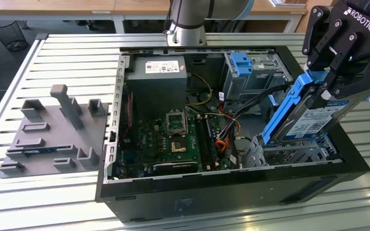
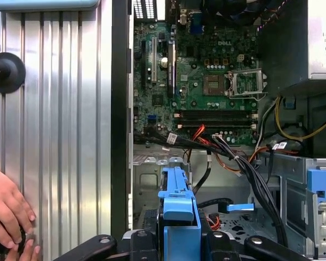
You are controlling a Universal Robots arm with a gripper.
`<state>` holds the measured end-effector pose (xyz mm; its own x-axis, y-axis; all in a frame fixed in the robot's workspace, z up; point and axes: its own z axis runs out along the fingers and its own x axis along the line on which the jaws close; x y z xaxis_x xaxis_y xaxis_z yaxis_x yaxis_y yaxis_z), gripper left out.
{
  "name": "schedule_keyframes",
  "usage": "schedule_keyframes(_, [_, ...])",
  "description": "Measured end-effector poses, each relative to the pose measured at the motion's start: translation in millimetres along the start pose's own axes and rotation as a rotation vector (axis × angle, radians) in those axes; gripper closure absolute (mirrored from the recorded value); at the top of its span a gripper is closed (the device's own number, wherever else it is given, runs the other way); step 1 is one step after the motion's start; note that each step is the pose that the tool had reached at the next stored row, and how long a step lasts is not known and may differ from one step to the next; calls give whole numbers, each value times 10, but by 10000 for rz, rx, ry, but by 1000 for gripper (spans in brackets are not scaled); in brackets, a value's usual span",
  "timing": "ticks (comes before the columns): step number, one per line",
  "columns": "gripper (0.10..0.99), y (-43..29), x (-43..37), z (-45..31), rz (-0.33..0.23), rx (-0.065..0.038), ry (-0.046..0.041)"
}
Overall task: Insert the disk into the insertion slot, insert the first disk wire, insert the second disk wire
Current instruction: 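Insert the disk into the insertion slot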
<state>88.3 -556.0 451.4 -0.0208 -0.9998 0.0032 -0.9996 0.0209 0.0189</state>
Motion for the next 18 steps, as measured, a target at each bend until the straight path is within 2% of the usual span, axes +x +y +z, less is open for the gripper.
schedule_keyframes(18, [722, 11, -49, 99, 2, 0, 2])
